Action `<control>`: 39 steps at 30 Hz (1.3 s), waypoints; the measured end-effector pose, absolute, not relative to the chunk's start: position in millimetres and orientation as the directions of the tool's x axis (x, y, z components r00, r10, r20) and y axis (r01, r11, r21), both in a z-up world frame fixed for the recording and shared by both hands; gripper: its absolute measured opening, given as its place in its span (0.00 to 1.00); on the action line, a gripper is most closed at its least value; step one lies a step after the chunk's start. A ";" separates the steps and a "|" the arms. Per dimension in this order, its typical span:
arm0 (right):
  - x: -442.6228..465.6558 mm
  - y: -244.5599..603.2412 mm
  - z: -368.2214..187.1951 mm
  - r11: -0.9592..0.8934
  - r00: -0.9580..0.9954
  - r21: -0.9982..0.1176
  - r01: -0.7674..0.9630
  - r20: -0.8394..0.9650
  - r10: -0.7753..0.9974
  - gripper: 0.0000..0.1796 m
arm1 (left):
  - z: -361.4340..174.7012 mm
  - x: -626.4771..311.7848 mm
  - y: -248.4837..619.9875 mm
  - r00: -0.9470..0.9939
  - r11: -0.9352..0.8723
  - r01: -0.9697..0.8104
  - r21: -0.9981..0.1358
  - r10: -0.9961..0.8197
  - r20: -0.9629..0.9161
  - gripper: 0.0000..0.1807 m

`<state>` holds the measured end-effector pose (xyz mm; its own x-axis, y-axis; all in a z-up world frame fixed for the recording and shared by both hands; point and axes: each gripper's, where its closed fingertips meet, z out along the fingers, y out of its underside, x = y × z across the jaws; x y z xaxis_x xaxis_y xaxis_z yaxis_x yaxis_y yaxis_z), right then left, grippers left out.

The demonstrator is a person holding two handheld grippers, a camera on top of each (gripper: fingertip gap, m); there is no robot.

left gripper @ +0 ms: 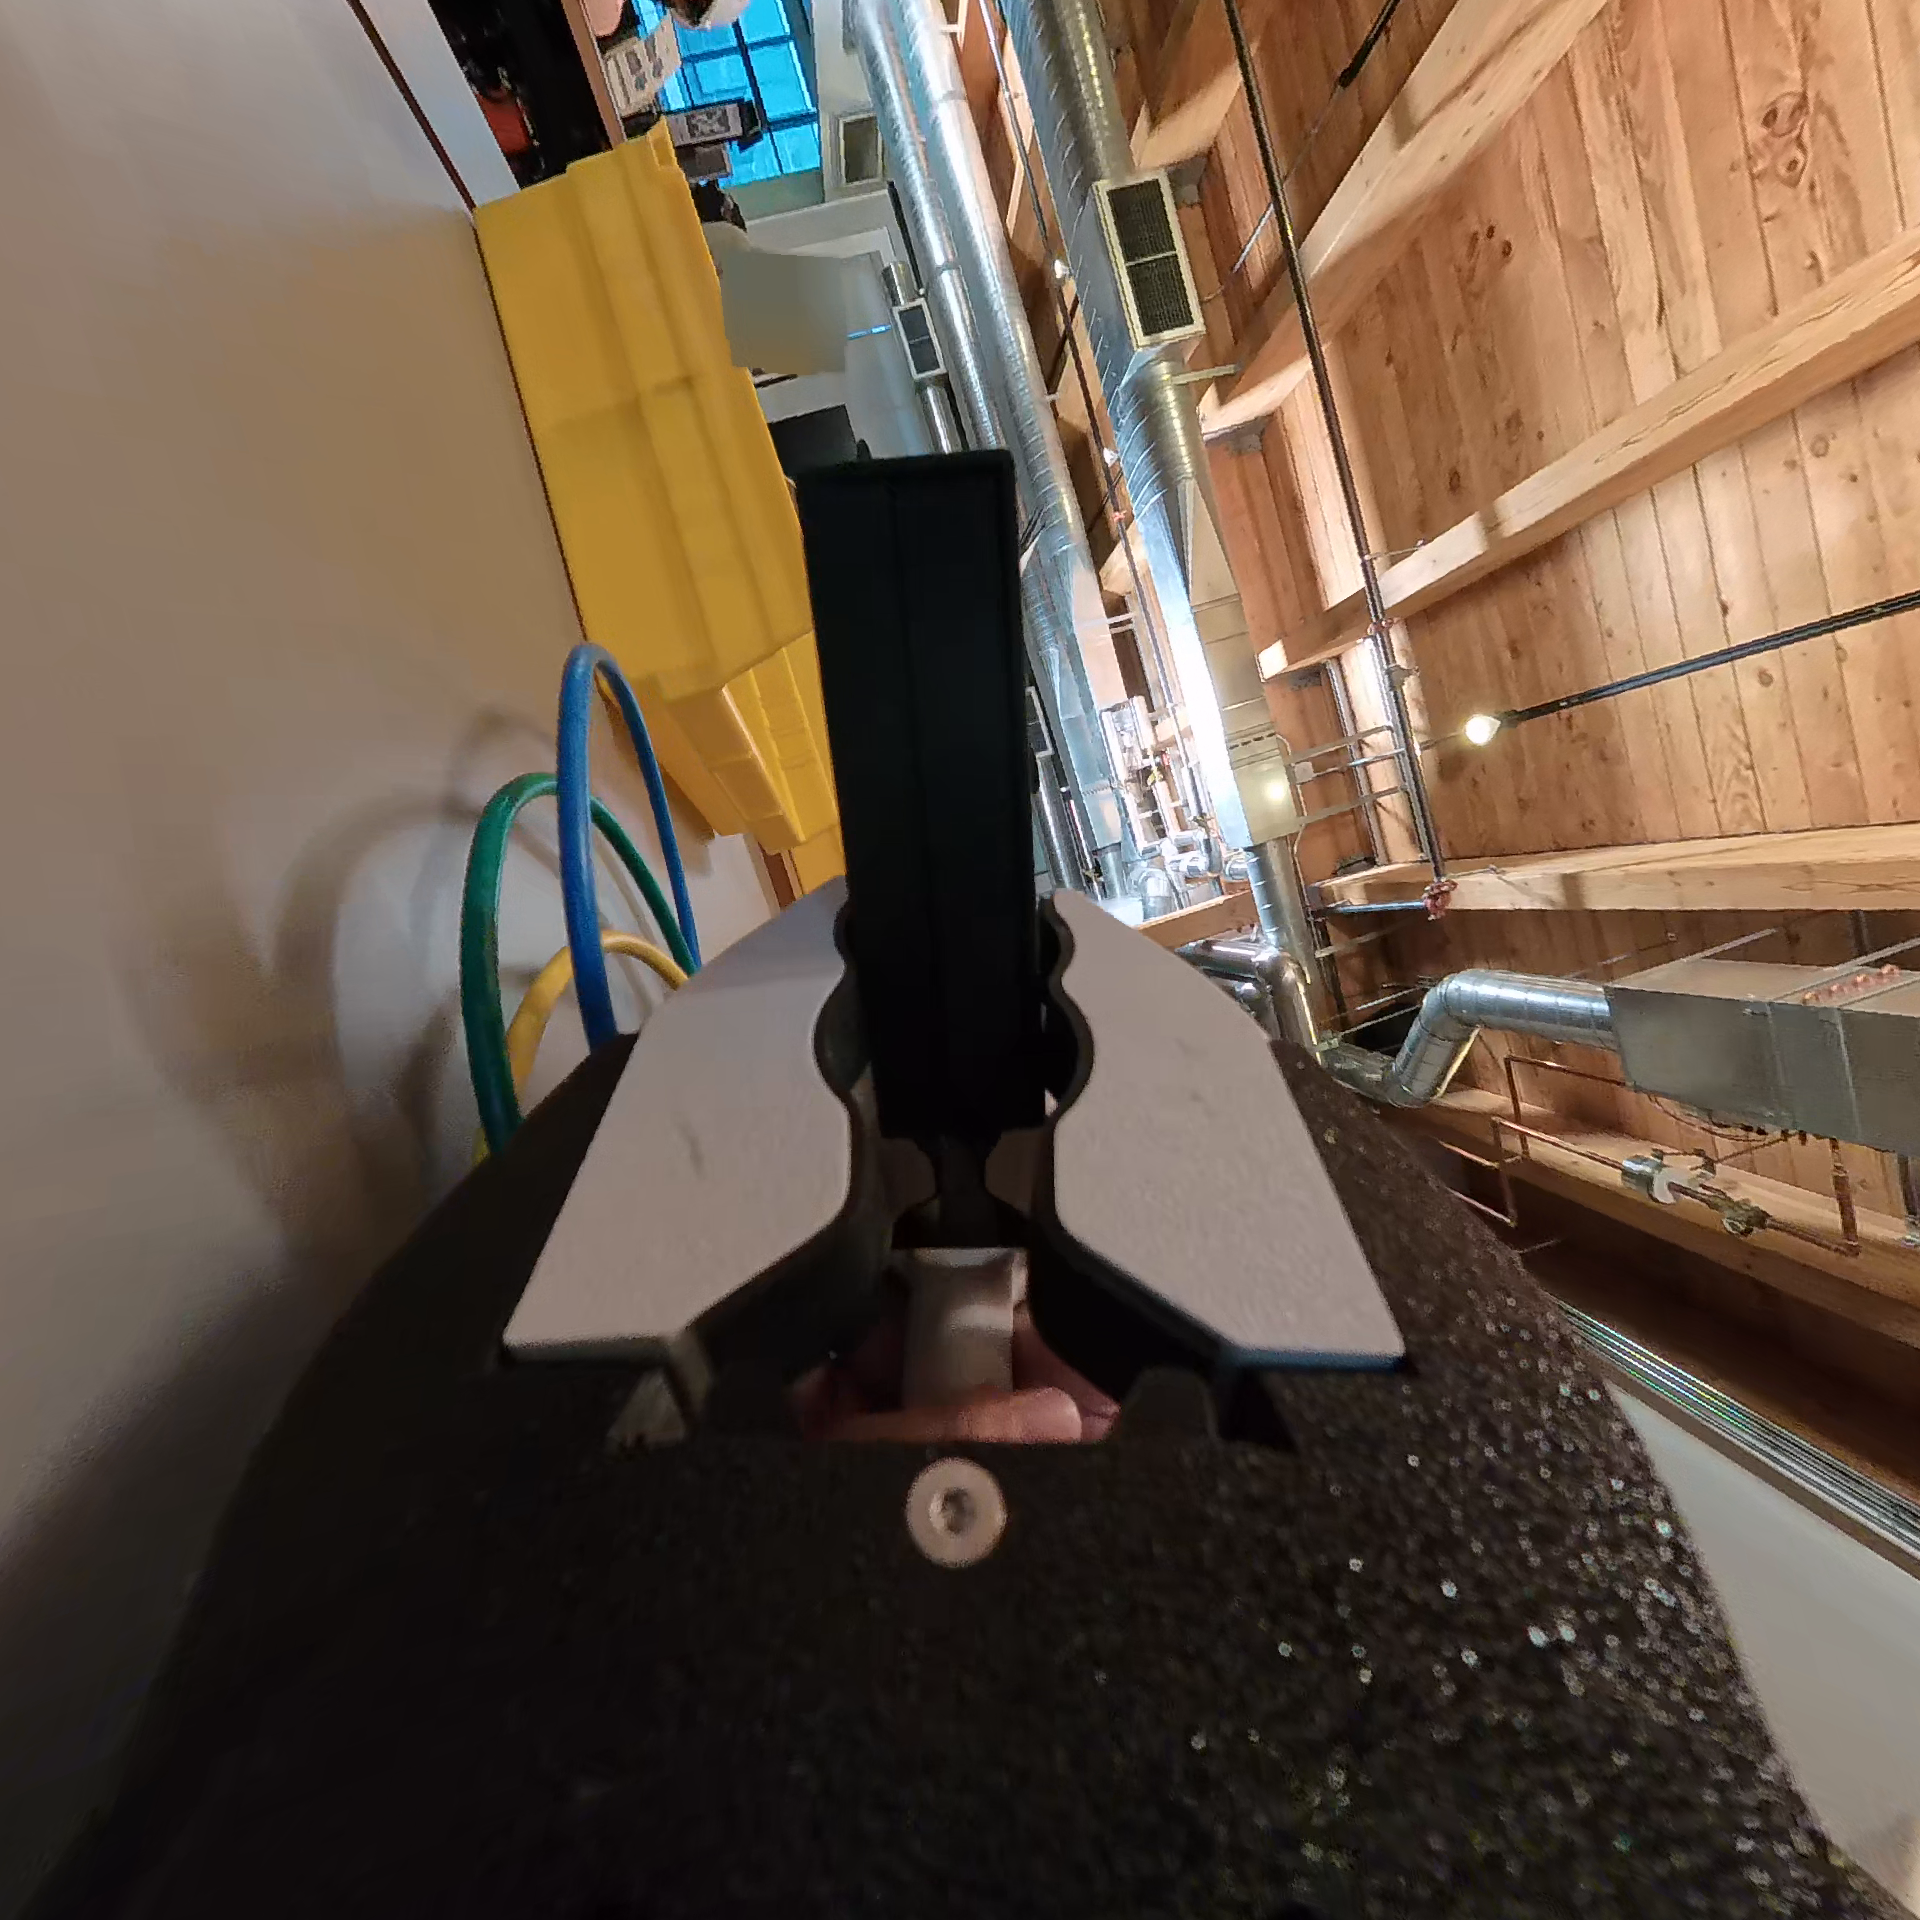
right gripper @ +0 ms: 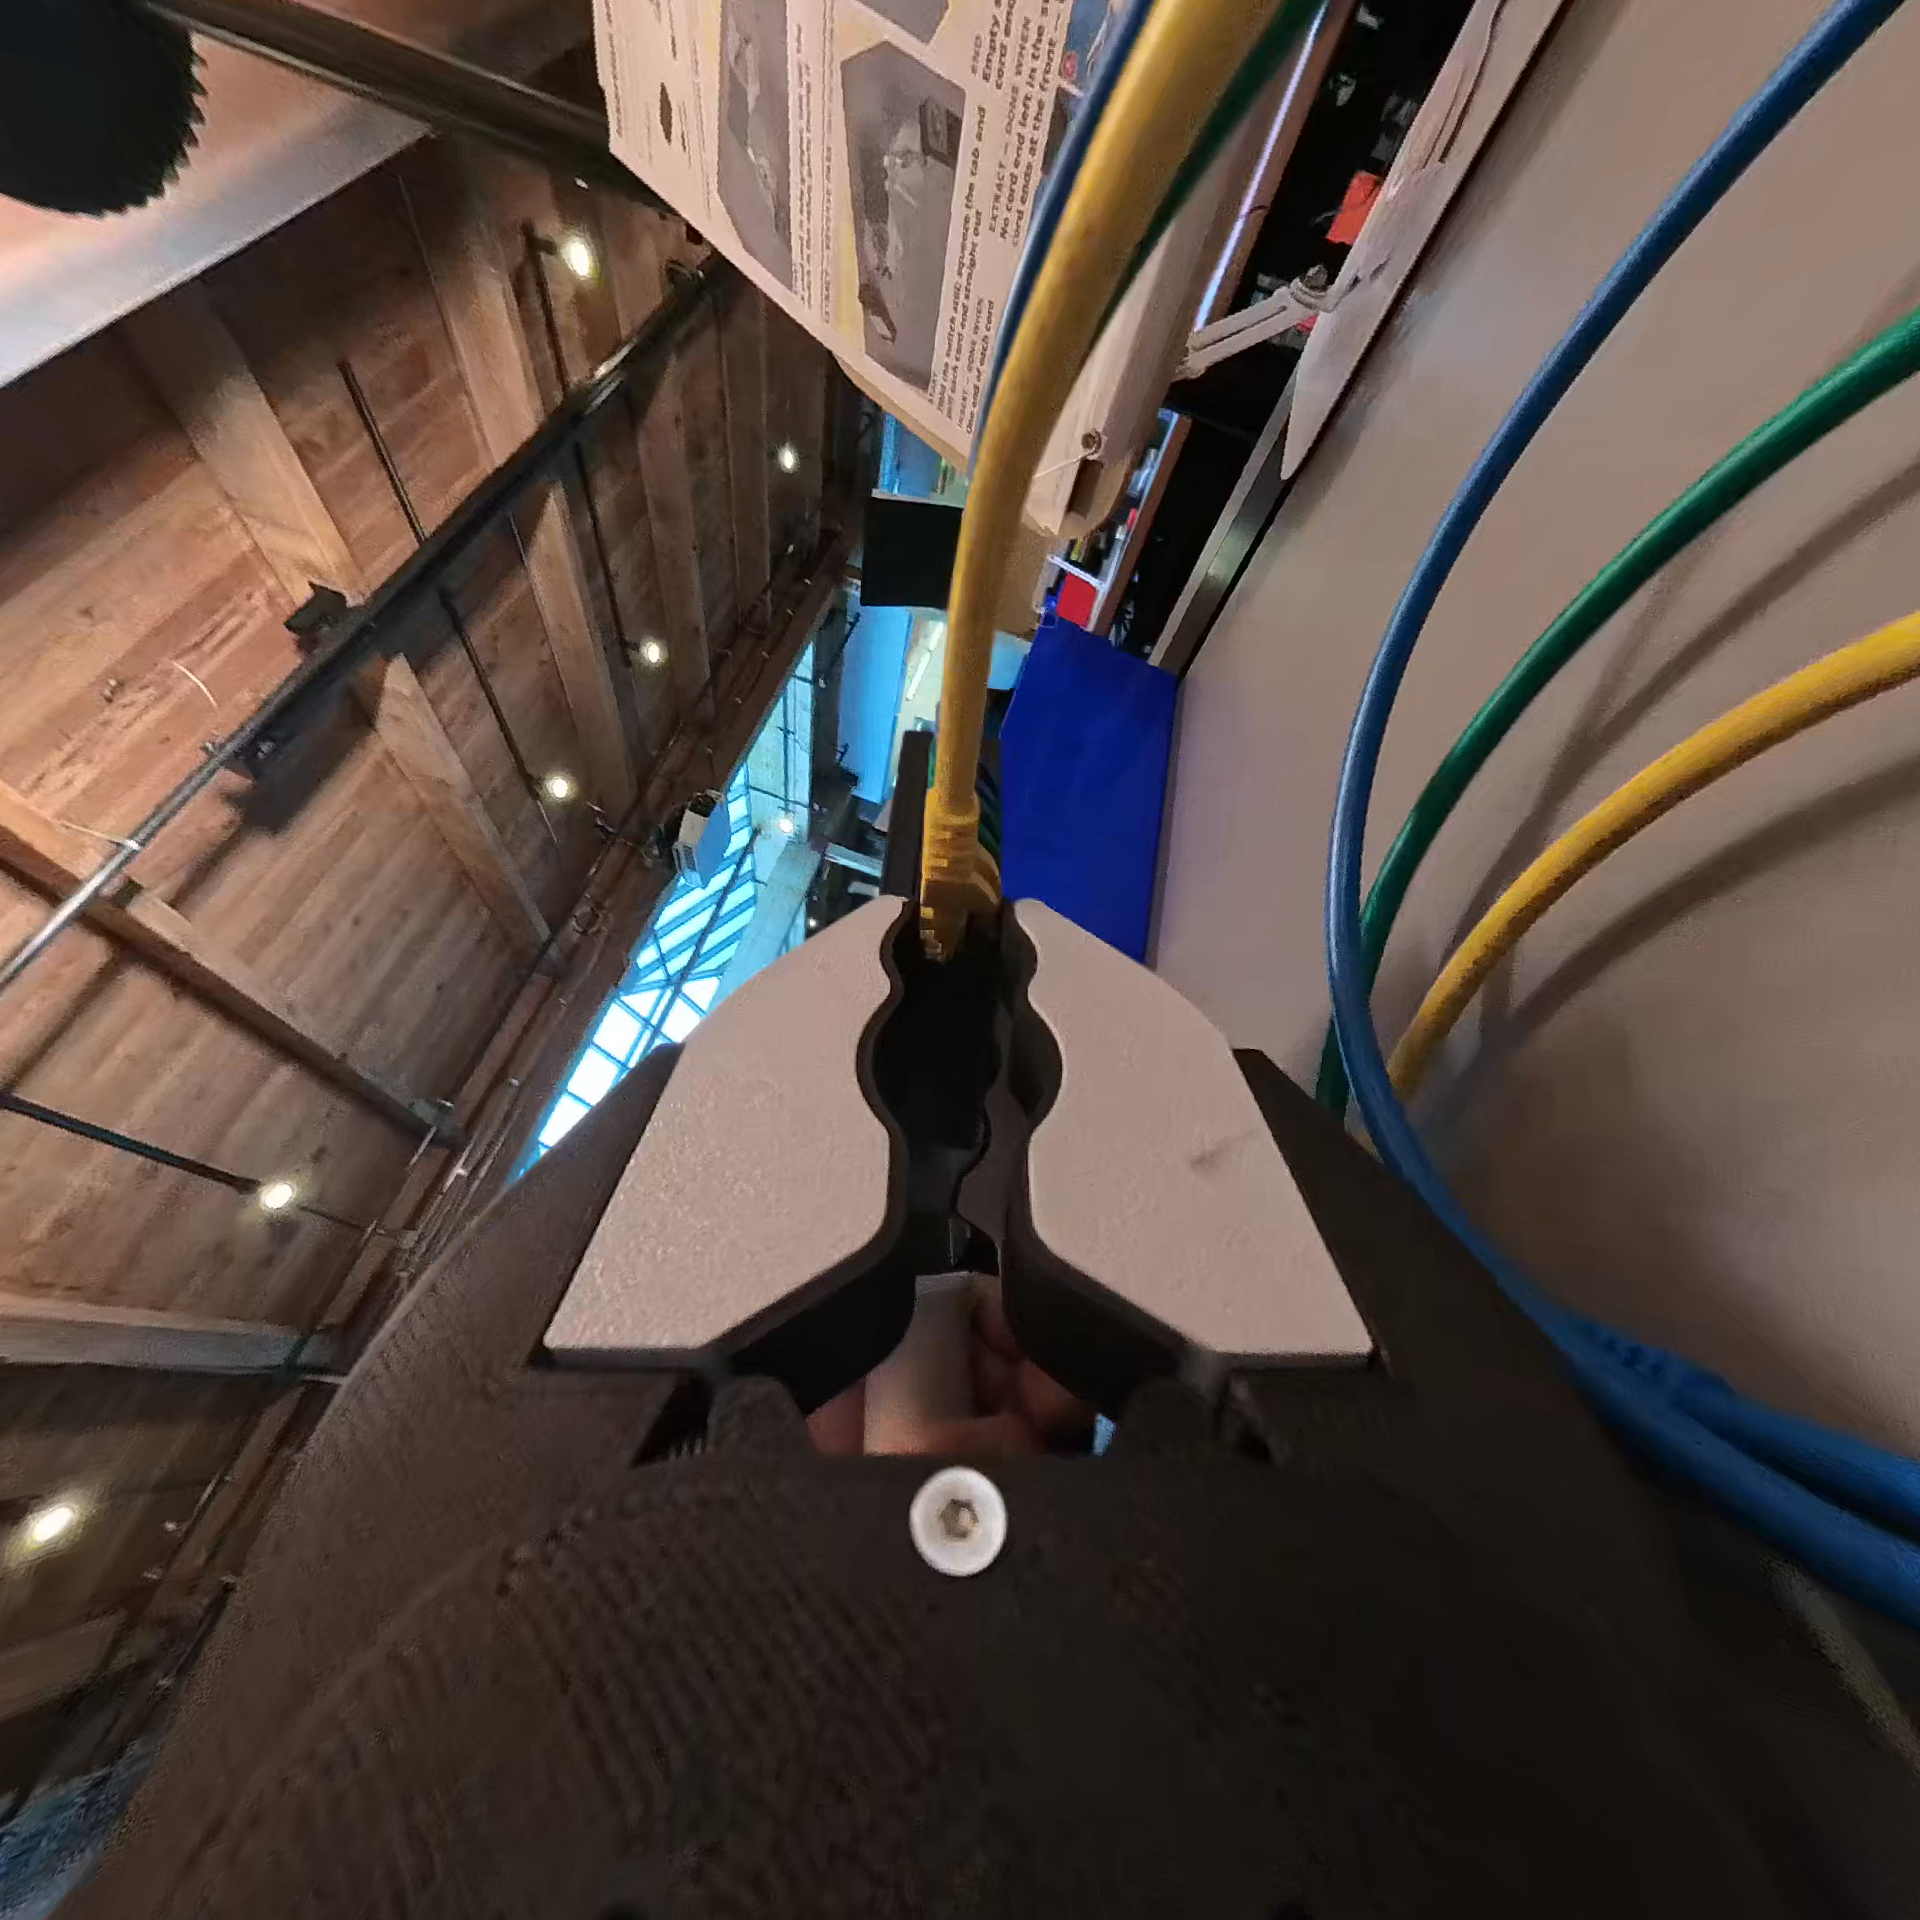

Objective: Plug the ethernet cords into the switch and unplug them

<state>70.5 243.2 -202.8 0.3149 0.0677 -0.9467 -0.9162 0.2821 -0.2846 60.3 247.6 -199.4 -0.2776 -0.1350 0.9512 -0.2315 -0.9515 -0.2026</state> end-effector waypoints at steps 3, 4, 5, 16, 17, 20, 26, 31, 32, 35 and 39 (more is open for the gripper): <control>71.1 242.4 -204.8 0.290 0.305 -0.274 -0.917 -0.950 0.065 0.08 | -201.2 60.7 246.9 -0.271 -0.956 -0.210 -0.206 -0.146 0.952 0.17; 71.2 242.5 -205.4 0.290 0.293 -0.262 -0.921 -0.953 0.070 0.08 | -201.7 60.8 247.0 -0.269 -0.957 -0.206 -0.206 -0.147 0.952 0.17; 71.3 243.1 -206.7 0.288 0.289 -0.260 -0.922 -0.955 0.064 0.08 | -202.6 60.9 247.6 -0.264 -0.957 -0.203 -0.208 -0.152 0.953 0.17; 75.6 243.3 -218.5 0.281 0.253 -0.235 -0.931 -0.967 0.028 0.08 | -213.7 65.3 248.4 -0.251 -0.964 -0.176 -0.198 -0.150 0.956 0.17; 76.0 243.1 -219.5 0.284 0.257 -0.240 -0.928 -0.966 0.024 0.08 | -214.5 65.6 248.3 -0.247 -0.964 -0.172 -0.204 -0.158 0.956 0.17; 75.4 243.4 -219.8 0.283 0.244 -0.220 -0.933 -0.969 0.051 0.08 | -214.5 65.3 248.4 -0.245 -0.961 -0.166 -0.220 -0.176 0.954 0.16; 76.3 242.5 -219.4 0.293 0.284 -0.266 -0.918 -0.959 0.019 0.08 | -214.3 65.7 247.6 -0.251 -0.967 -0.169 -0.191 -0.146 0.957 0.17; 76.1 242.1 -219.4 0.281 0.302 -0.285 -0.916 -0.953 0.018 0.08 | -214.3 65.7 247.5 -0.255 -0.964 -0.185 -0.189 -0.139 0.957 0.17; 76.3 241.5 -219.1 0.287 0.319 -0.302 -0.909 -0.948 0.013 0.08 | -214.0 65.9 247.0 -0.257 -0.965 -0.189 -0.184 -0.132 0.957 0.16; 77.2 240.5 -219.4 0.303 0.334 -0.318 -0.898 -0.943 0.001 0.08 | -214.4 66.5 246.0 -0.260 -0.964 -0.193 -0.183 -0.129 0.957 0.17; 76.7 240.9 -218.7 0.295 0.330 -0.308 -0.905 -0.944 0.028 0.08 | -213.9 66.1 246.7 -0.262 -0.965 -0.191 -0.179 -0.126 0.957 0.17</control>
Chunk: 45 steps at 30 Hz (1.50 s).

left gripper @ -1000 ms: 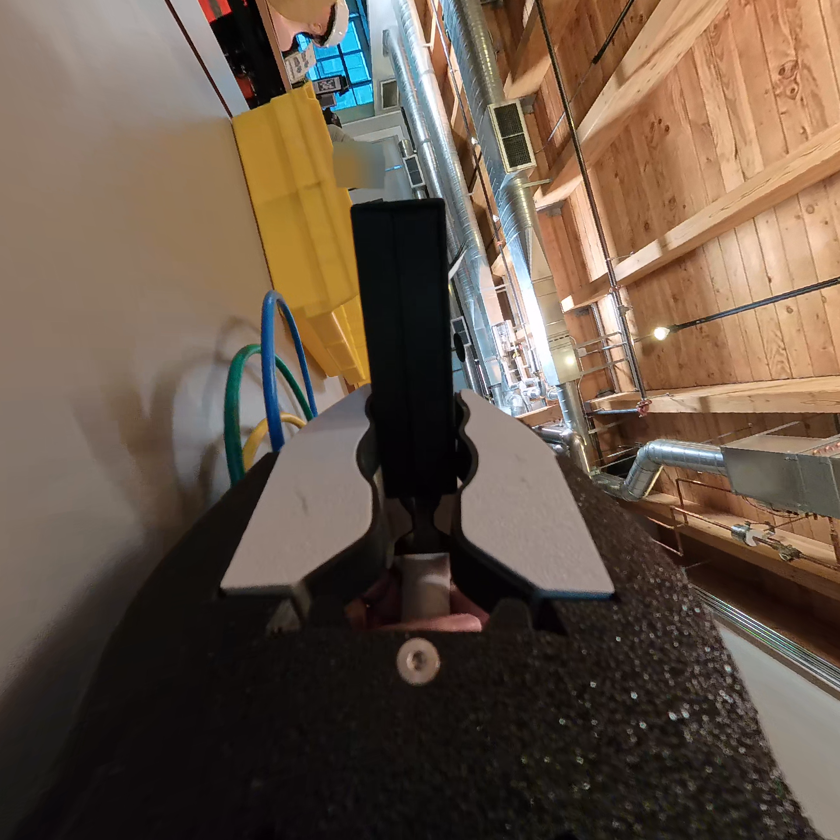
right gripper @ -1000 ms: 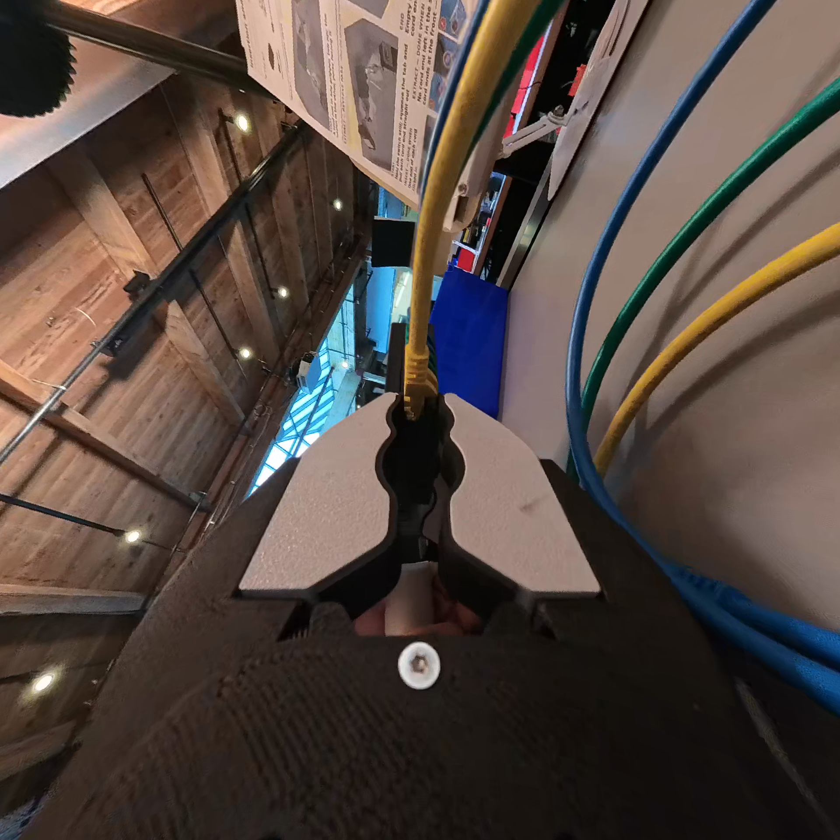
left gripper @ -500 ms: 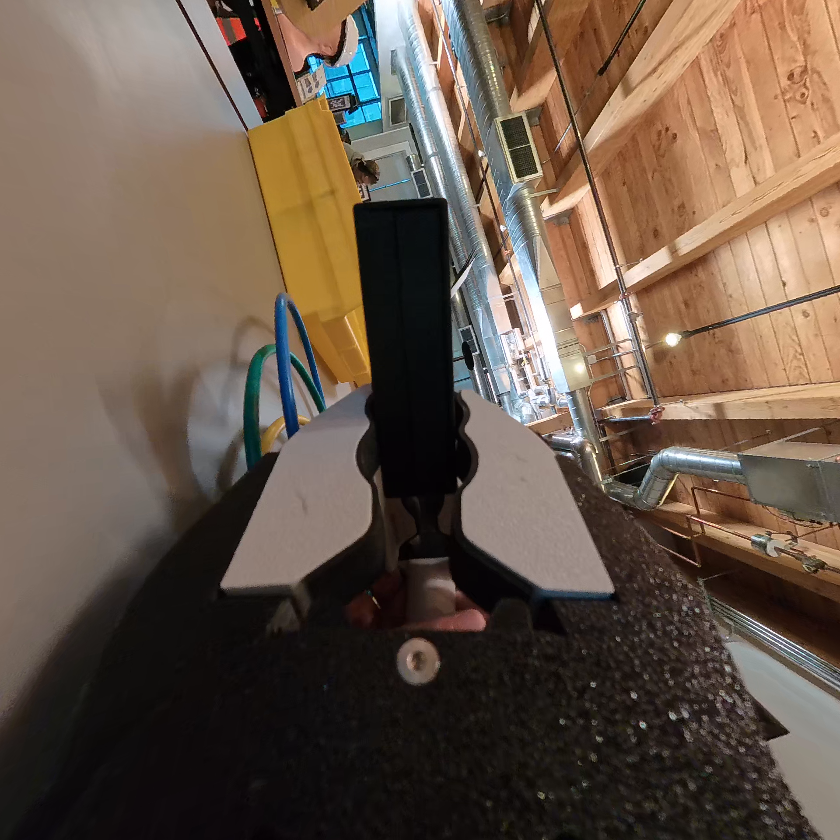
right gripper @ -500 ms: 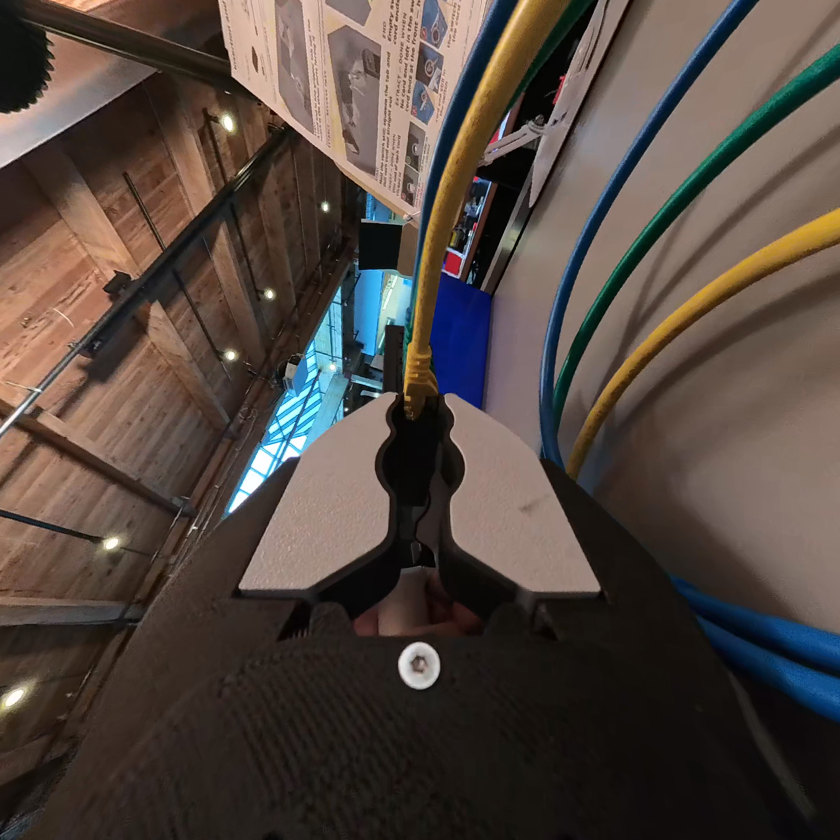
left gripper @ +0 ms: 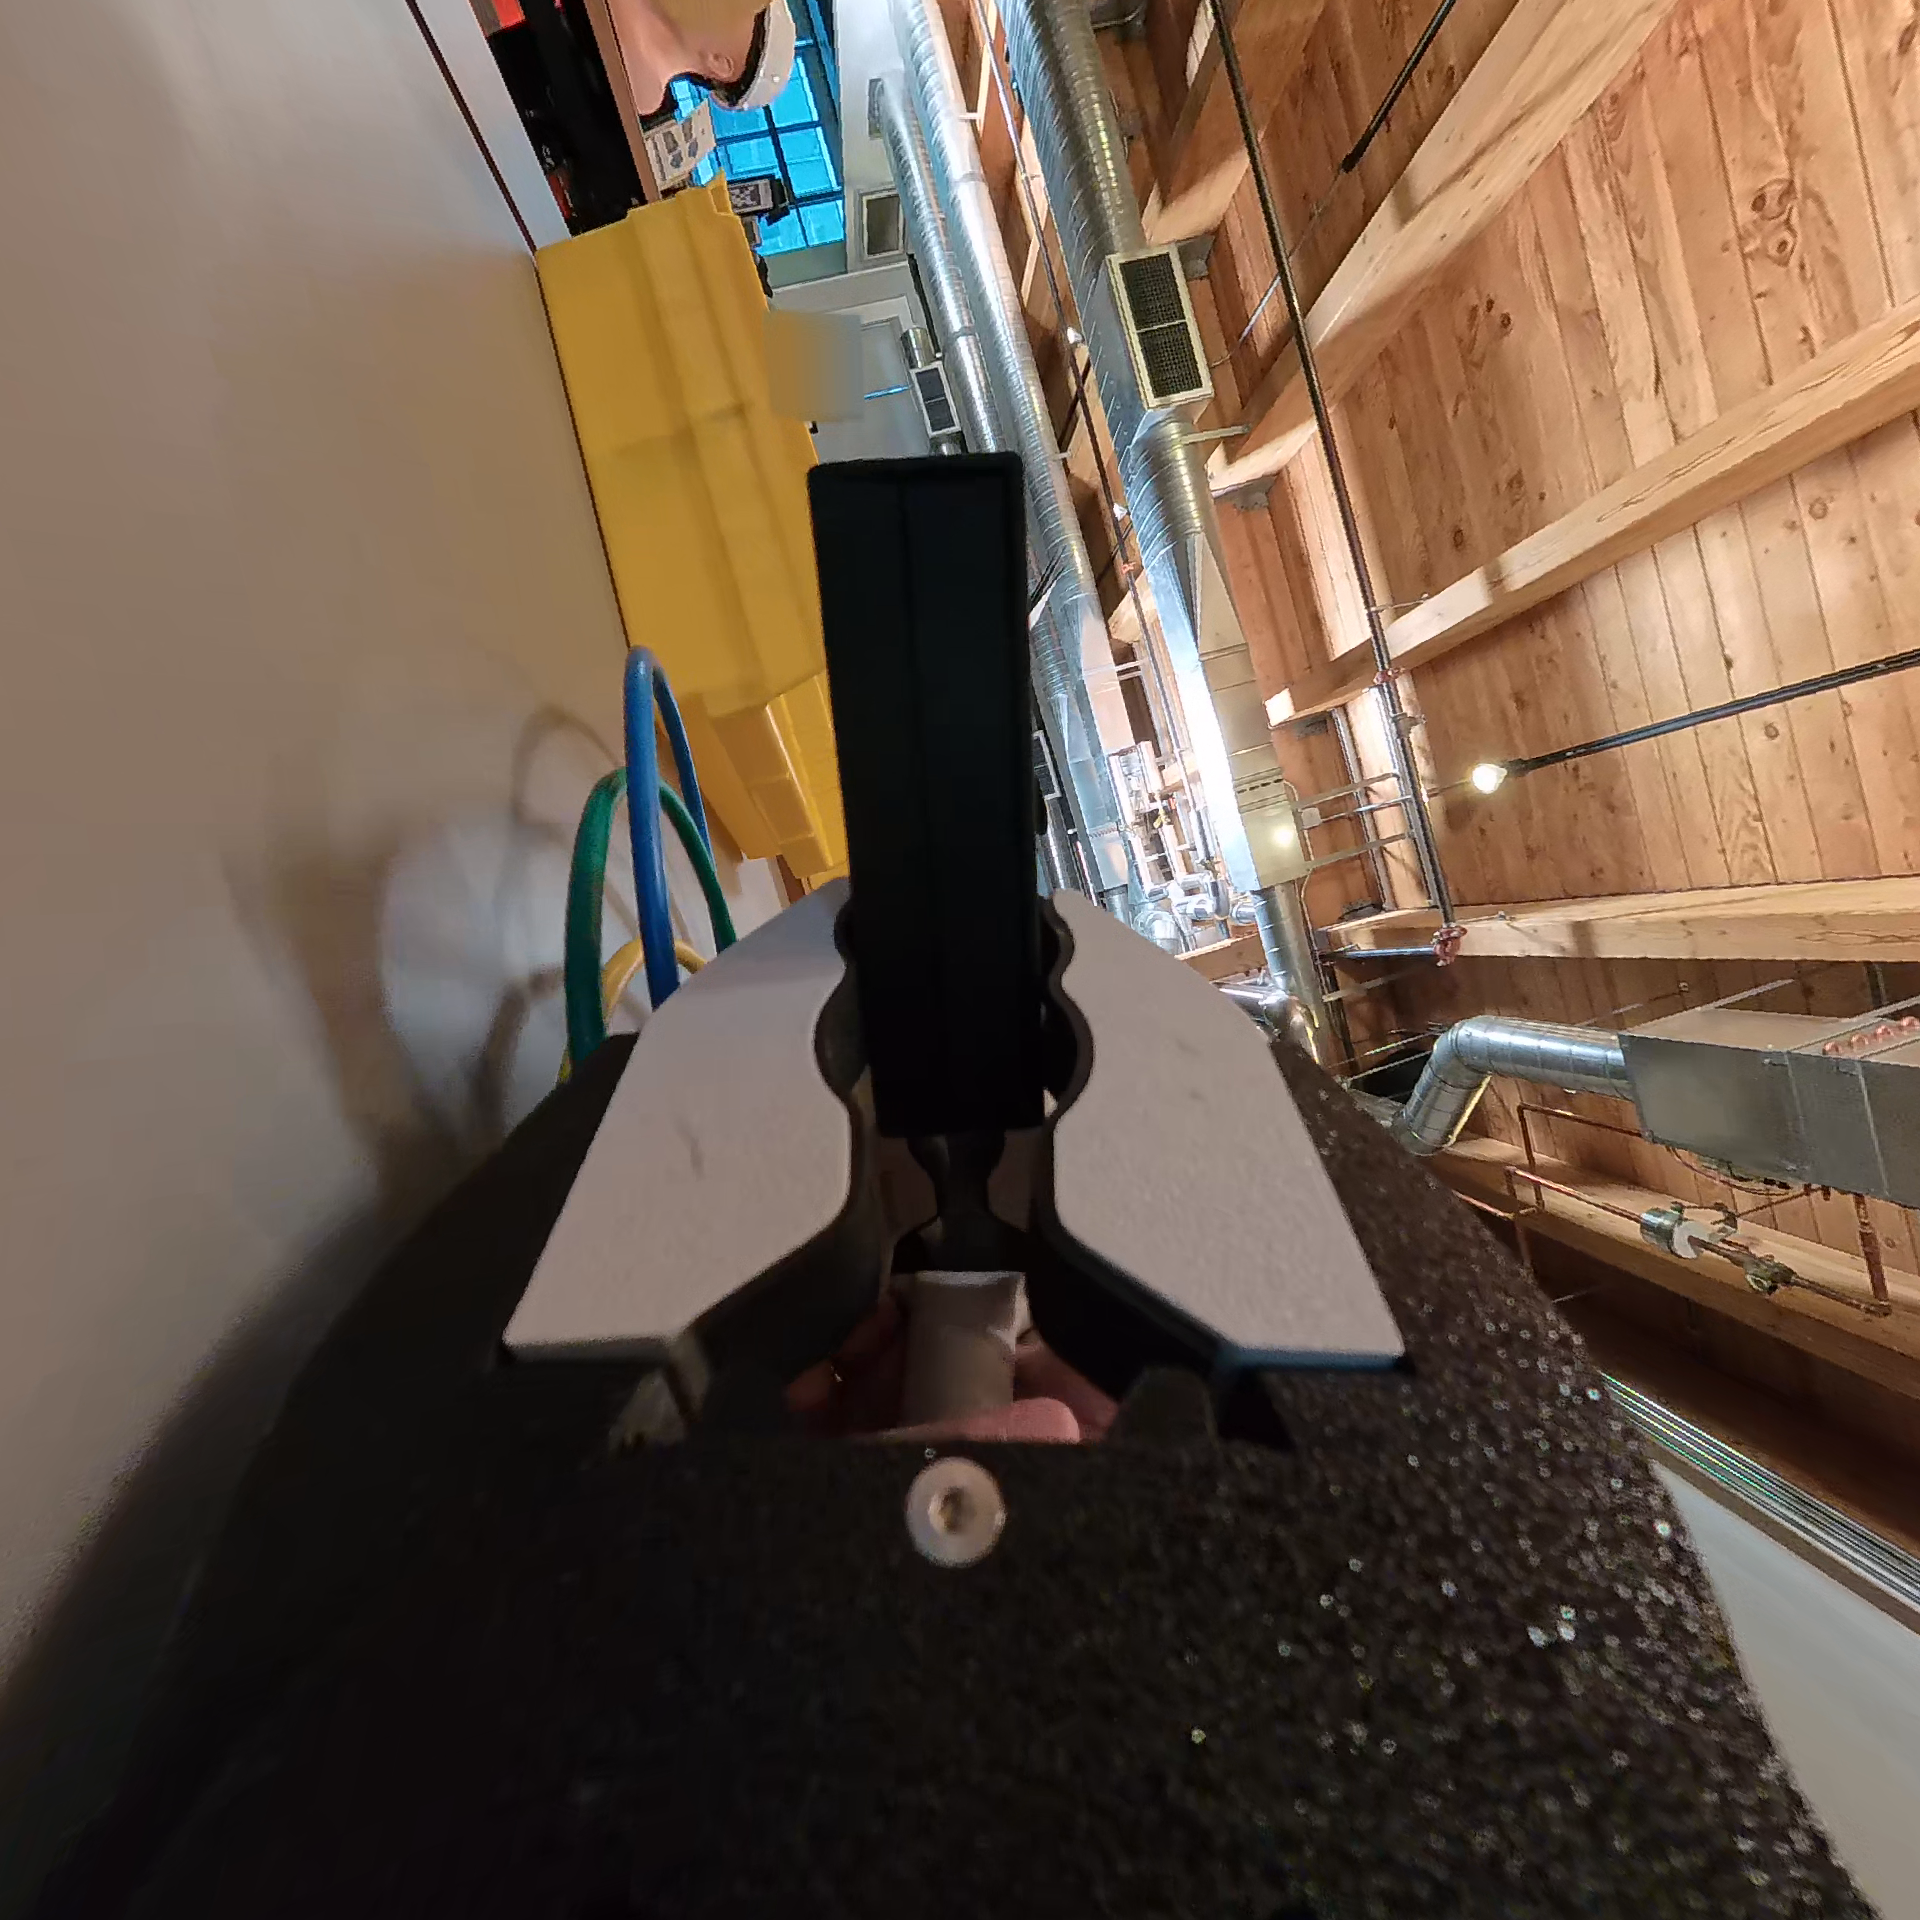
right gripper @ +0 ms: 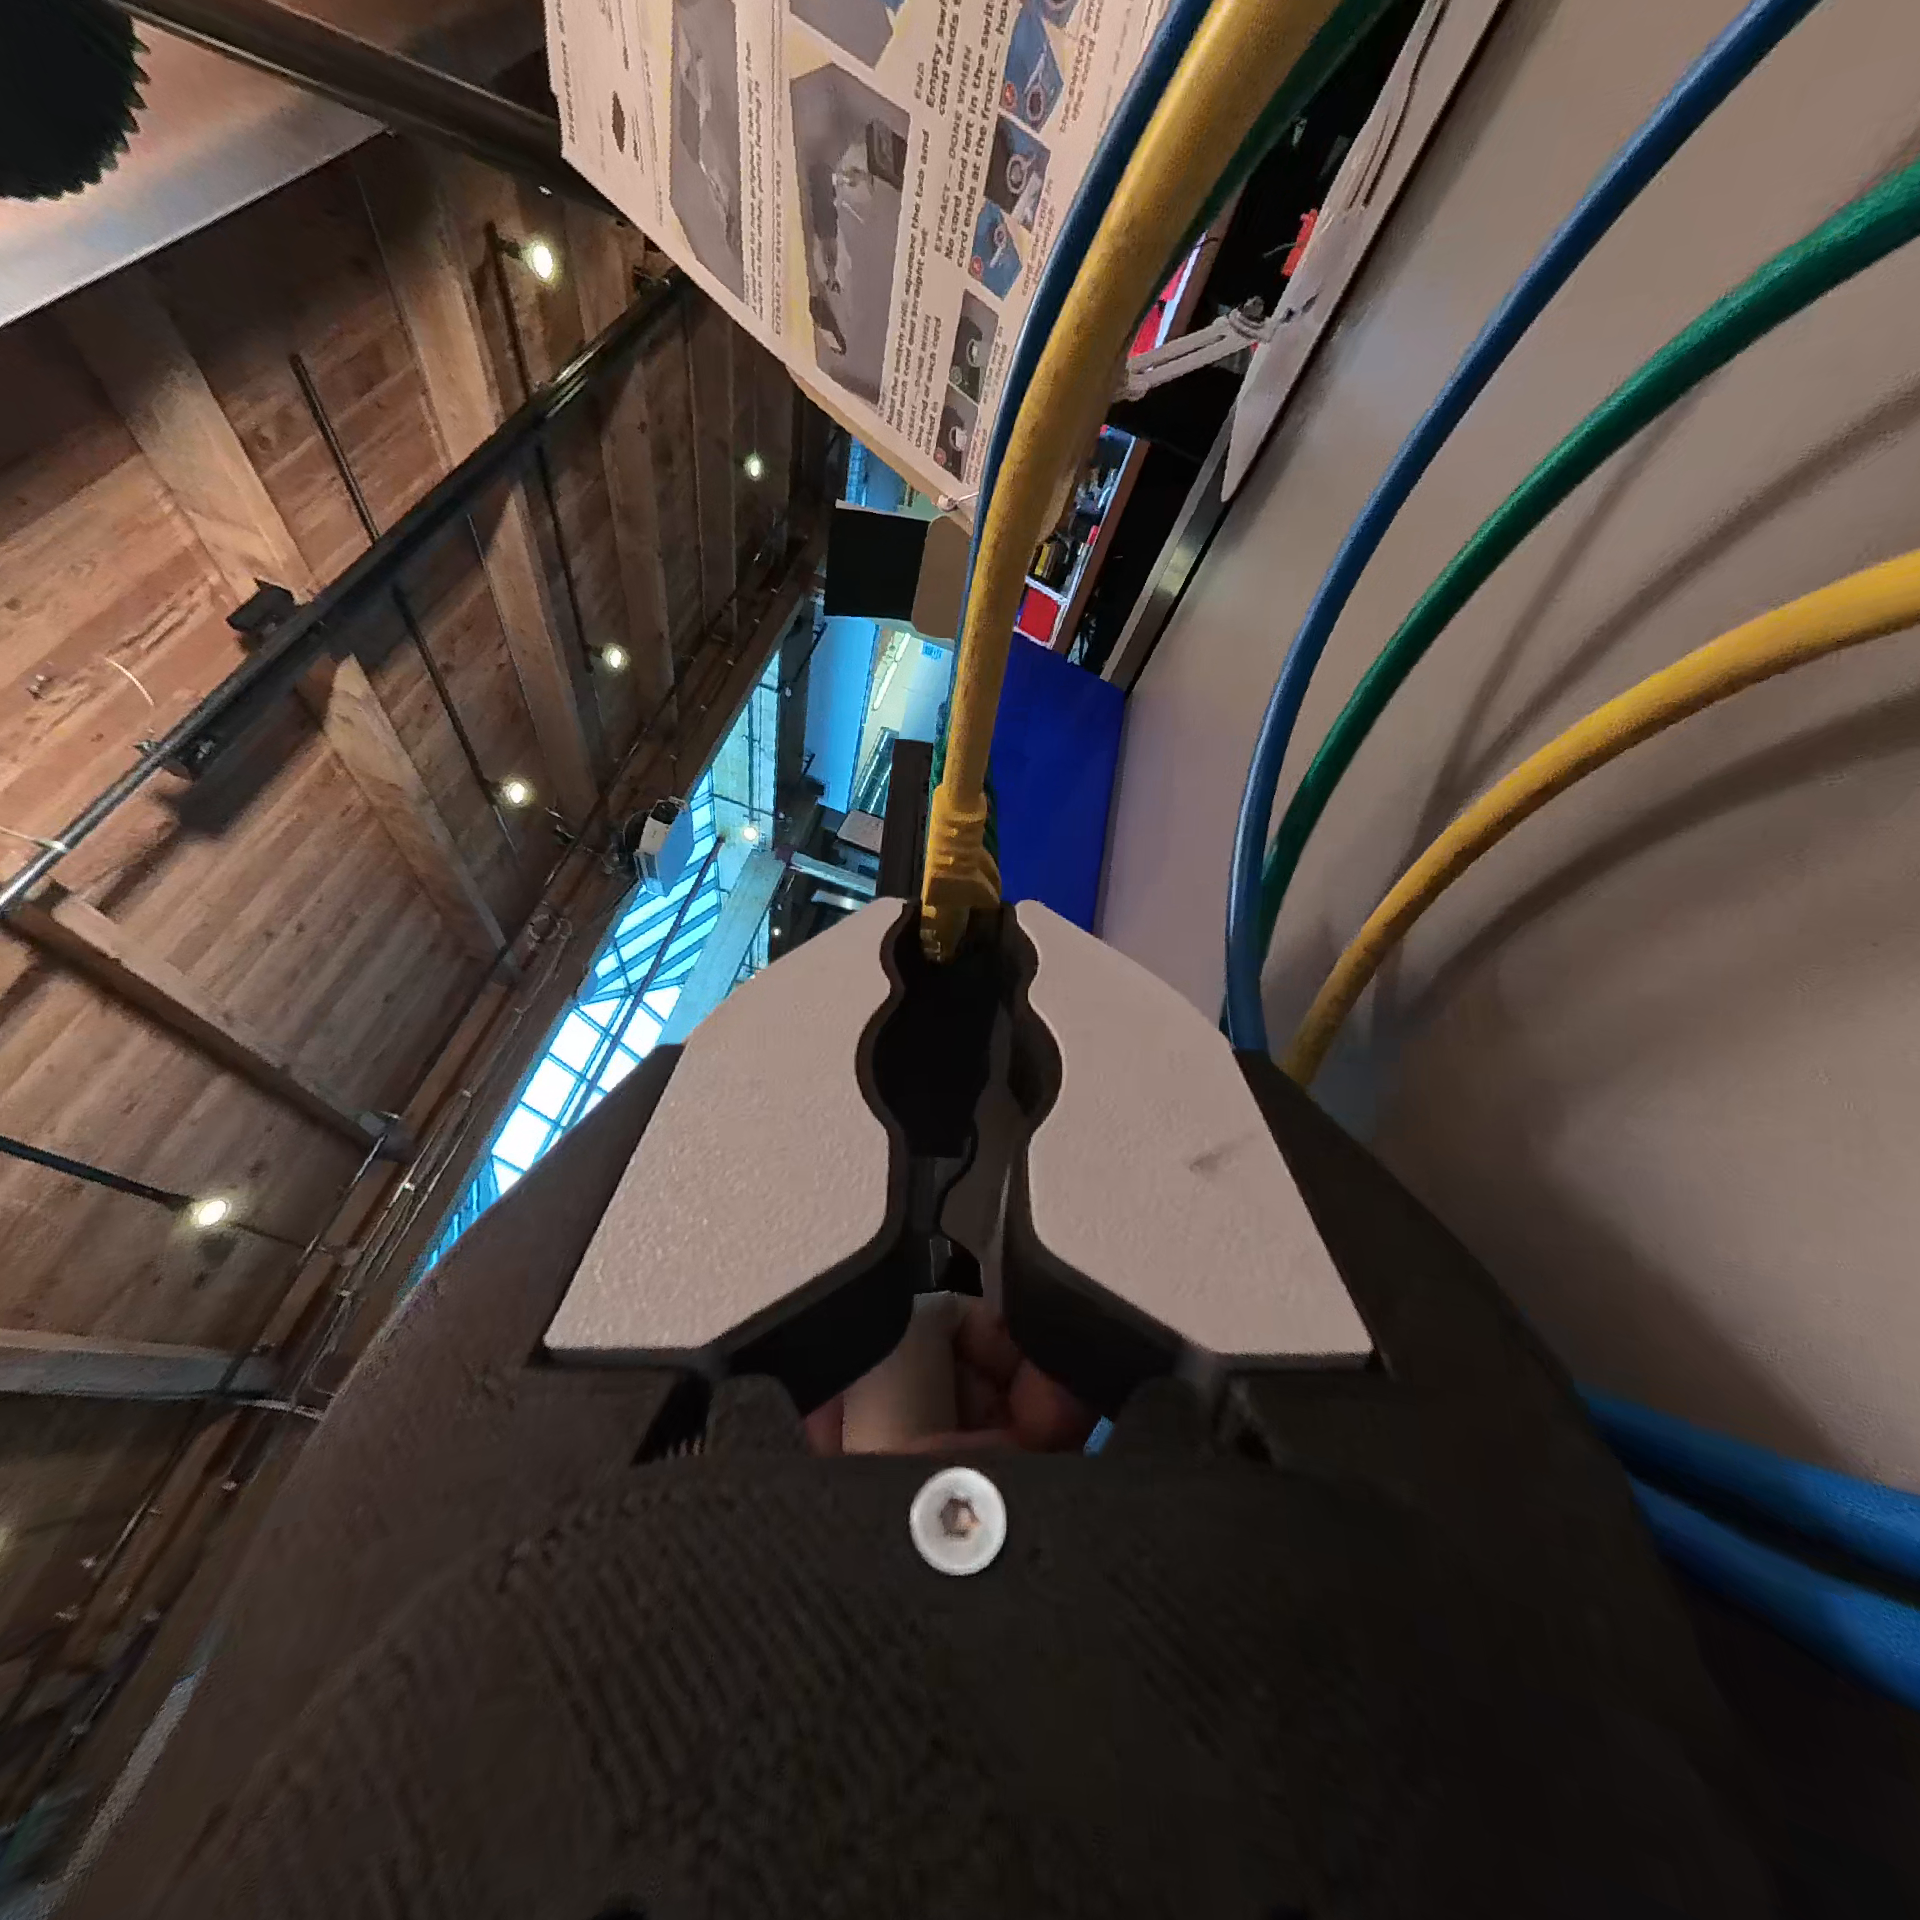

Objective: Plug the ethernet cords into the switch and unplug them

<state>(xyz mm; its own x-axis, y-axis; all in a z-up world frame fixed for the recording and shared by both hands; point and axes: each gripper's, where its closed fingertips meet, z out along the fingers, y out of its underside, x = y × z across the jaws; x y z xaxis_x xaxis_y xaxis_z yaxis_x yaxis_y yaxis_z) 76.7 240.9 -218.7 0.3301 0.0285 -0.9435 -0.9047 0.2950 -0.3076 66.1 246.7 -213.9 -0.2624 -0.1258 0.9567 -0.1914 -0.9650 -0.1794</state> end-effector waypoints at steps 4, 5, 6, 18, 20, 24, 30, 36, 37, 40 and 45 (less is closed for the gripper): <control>76.8 243.0 -221.8 0.281 0.318 -0.309 -0.909 -0.948 -0.015 0.08 | -217.4 66.0 249.0 -0.251 -0.969 -0.183 -0.163 -0.115 0.961 0.16; 76.7 243.5 -222.7 0.280 0.316 -0.311 -0.908 -0.948 -0.030 0.07 | -218.2 65.8 249.6 -0.250 -0.972 -0.178 -0.155 -0.108 0.962 0.16; 76.4 243.8 -222.9 0.279 0.314 -0.311 -0.909 -0.949 -0.036 0.07 | -218.4 65.7 249.9 -0.250 -0.974 -0.173 -0.149 -0.103 0.963 0.17; 72.8 245.3 -220.0 0.243 0.341 -0.334 -0.911 -0.940 -0.015 0.08 | -214.9 65.0 254.7 -0.278 -0.979 -0.093 -0.182 -0.150 0.949 0.16; 72.3 246.7 -219.9 0.217 0.367 -0.360 -0.907 -0.930 -0.009 0.07 | -214.6 64.6 256.2 -0.282 -0.977 -0.074 -0.200 -0.172 0.944 0.16; 70.9 245.5 -215.6 0.182 0.399 -0.388 -0.904 -0.916 0.029 0.07 | -209.6 63.7 254.8 -0.293 -0.950 -0.040 -0.309 -0.284 0.913 0.16; 70.8 244.1 -218.6 0.150 0.407 -0.398 -0.905 -0.913 0.033 0.07 | -211.9 64.4 255.0 -0.293 -0.960 -0.063 -0.272 -0.242 0.925 0.16; 69.4 244.3 -217.7 0.123 0.456 -0.451 -0.884 -0.890 0.019 0.07 | -212.7 64.4 256.8 -0.309 -0.983 -0.090 -0.162 -0.127 0.942 0.16; 69.6 243.9 -217.9 0.128 0.438 -0.432 -0.893 -0.899 0.026 0.07 | -212.2 64.5 256.6 -0.301 -0.974 -0.080 -0.214 -0.181 0.936 0.16; 70.8 244.3 -216.6 0.146 0.390 -0.378 -0.914 -0.919 0.063 0.07 | -211.0 64.7 255.4 -0.278 -0.939 -0.059 -0.338 -0.309 0.909 0.16; 70.7 247.5 -214.3 0.139 0.420 -0.411 -0.901 -0.907 0.040 0.07 | -209.4 64.1 256.7 -0.287 -0.954 -0.053 -0.296 -0.270 0.919 0.16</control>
